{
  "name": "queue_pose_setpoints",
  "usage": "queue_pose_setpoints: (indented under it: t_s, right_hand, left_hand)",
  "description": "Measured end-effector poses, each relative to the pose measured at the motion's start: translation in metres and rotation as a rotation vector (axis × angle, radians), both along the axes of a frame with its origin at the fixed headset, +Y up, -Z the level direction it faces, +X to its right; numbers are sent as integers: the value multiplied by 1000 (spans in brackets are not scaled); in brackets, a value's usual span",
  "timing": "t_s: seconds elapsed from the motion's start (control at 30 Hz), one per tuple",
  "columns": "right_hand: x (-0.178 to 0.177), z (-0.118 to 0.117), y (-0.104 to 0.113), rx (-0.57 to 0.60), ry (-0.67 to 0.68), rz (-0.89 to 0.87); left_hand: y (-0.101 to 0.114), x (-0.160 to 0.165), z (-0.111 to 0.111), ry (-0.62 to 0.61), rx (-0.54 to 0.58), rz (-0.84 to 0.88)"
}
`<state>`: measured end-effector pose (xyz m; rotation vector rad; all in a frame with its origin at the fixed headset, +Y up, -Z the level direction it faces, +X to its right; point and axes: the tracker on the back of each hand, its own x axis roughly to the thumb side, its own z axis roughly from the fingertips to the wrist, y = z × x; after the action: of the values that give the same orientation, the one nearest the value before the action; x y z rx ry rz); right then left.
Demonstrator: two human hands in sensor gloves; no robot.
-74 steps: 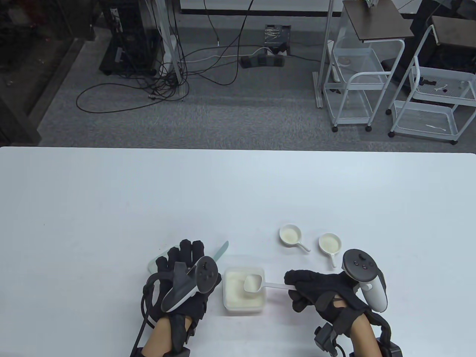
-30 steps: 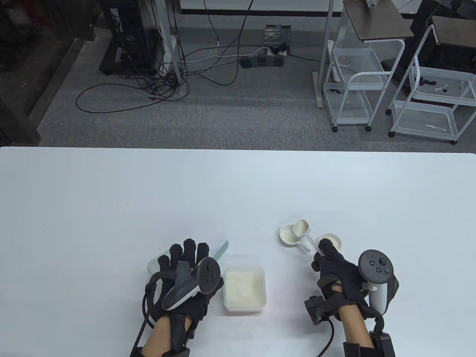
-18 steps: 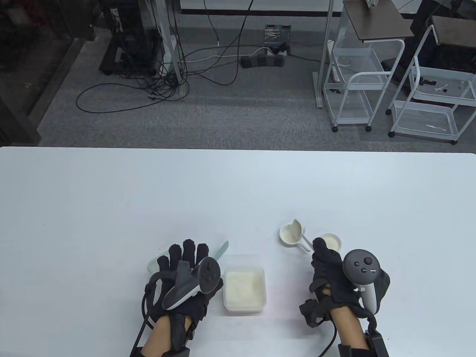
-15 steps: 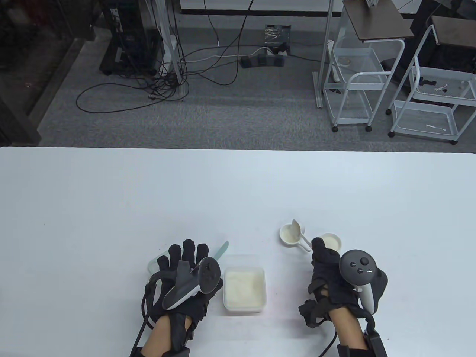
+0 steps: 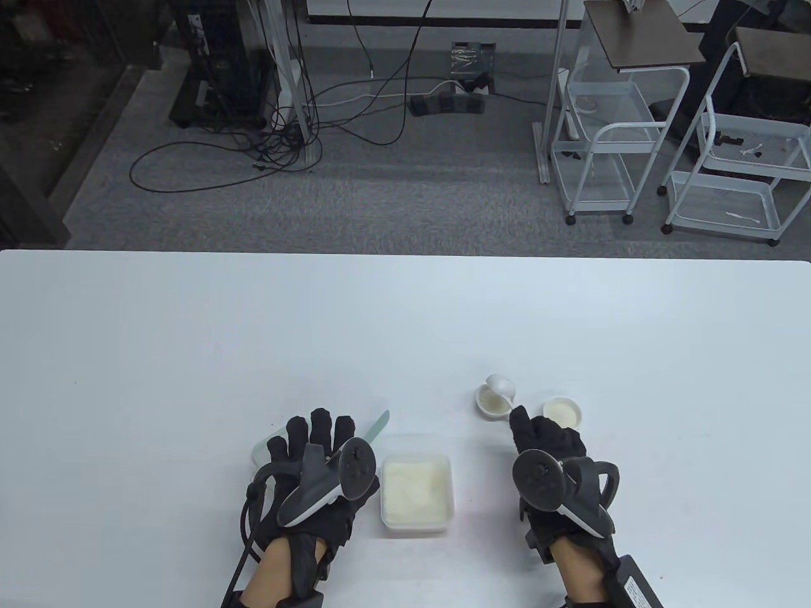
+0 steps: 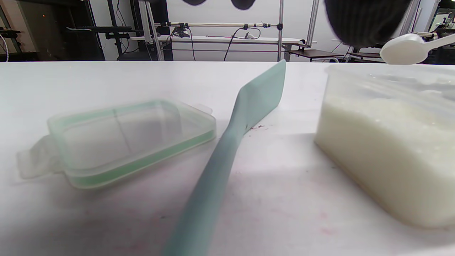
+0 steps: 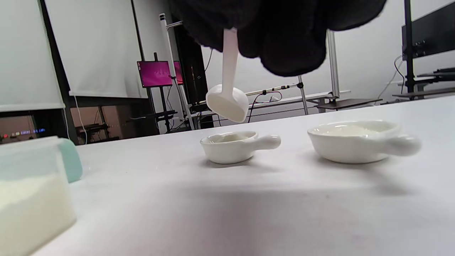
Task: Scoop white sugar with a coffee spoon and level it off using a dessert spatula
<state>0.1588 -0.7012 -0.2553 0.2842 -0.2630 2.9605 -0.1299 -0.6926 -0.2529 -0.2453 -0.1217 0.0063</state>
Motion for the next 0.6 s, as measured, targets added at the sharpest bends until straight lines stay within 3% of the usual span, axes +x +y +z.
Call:
queue_pose_setpoints:
  t_s: [0.17, 0.33, 0.5, 0.6]
  right_hand:
    - [-6, 2, 1, 9, 9, 42]
    - [2, 0, -1, -8, -14, -57]
    - [24, -2, 4, -48, -96, -474]
    - [40, 0, 4, -107, -167, -900]
  left_hand:
    - [0, 0, 0, 3, -5, -4]
    - [0, 0, 0, 2, -5, -7]
    - [0, 0, 0, 2, -5, -4]
    - [0, 0, 0, 1, -4, -5]
